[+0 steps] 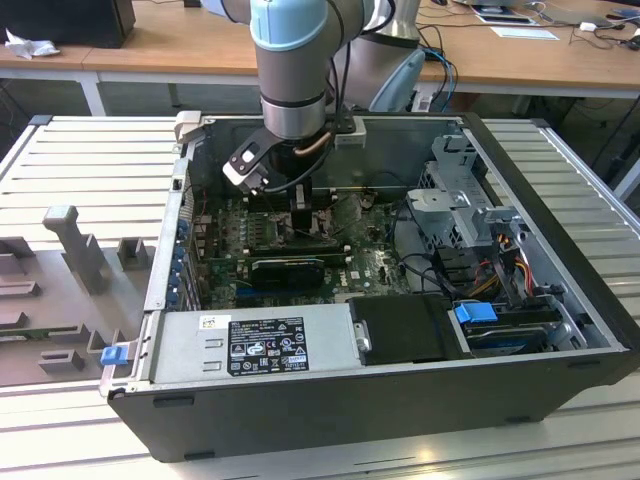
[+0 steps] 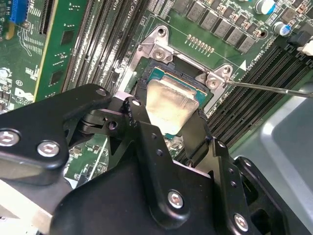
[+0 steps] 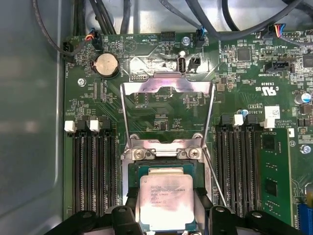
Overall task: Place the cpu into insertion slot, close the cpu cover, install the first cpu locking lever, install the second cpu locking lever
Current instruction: 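Place the cpu into insertion slot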
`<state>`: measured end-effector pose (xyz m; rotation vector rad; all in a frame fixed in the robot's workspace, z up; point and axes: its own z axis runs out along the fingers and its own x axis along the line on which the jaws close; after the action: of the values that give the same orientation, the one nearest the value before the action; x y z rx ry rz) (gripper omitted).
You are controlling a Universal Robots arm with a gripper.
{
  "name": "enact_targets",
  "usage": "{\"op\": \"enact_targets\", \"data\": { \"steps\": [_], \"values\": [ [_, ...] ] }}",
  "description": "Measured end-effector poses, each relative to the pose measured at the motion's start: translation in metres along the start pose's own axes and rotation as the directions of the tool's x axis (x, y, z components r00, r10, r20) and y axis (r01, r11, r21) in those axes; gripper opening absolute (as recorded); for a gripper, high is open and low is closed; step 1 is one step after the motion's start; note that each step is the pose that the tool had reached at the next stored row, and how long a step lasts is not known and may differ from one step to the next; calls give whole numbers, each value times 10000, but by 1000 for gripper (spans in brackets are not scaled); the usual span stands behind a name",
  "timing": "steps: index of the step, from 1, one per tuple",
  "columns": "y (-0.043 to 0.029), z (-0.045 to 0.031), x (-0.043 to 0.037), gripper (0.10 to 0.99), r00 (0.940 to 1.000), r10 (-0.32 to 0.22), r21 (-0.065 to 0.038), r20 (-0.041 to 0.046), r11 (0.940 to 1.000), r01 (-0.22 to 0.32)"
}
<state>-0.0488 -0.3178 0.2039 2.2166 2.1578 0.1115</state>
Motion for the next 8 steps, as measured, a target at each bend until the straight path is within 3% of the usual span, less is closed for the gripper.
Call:
{"op": "enact_targets", "data": {
  "steps": [8],
  "values": [
    [4,29,1,529,10000,67,18,4,10000,-67]
  ]
}}
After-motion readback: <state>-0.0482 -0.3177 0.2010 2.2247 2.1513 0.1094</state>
